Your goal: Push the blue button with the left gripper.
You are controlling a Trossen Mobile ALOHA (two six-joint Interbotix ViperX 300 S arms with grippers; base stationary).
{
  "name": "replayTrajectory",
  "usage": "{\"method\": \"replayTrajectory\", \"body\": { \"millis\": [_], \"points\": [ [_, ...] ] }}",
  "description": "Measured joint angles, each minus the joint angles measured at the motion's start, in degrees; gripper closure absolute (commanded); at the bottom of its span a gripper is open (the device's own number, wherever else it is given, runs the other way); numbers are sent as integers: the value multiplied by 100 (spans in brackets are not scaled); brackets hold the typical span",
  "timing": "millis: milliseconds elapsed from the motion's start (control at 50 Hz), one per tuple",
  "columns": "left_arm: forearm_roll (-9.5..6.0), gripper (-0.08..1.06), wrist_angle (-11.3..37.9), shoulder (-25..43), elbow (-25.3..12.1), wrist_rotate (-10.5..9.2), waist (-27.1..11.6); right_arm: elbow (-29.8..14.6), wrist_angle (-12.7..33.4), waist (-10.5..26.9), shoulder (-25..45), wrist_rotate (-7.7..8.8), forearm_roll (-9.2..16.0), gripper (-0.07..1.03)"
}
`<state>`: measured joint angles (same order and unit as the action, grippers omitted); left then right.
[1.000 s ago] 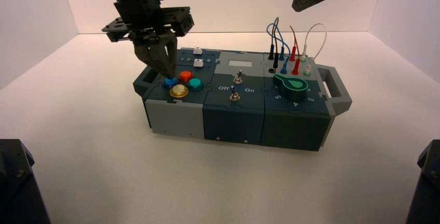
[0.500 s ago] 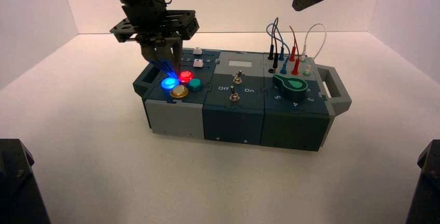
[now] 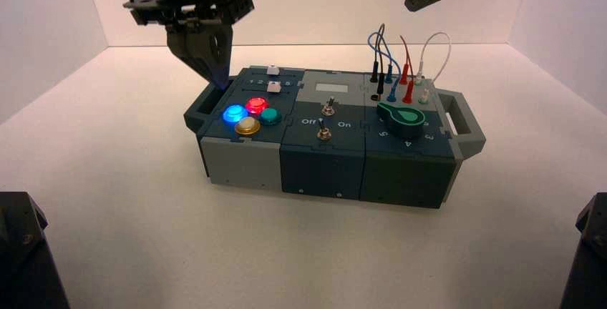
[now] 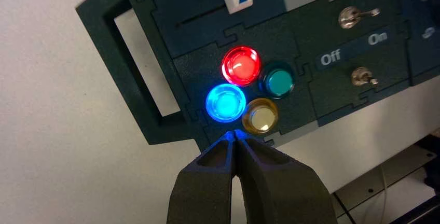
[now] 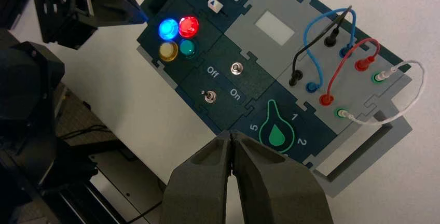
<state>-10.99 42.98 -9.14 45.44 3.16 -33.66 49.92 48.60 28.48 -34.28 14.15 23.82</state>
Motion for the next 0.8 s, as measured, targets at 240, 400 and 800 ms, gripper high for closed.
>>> {"method": "replayTrajectory", "body": {
  "millis": [240,400,800],
  "points": [
    [0,101,9,-35,0,-35,0,53,9,0,-18,44,0,98],
    [9,101,-70,18,0,-35,0,70,9,0,-44,62,0,98],
    [9,101,-413,615,-9,-35,0,70,9,0,-62,62,0,98]
  ]
}}
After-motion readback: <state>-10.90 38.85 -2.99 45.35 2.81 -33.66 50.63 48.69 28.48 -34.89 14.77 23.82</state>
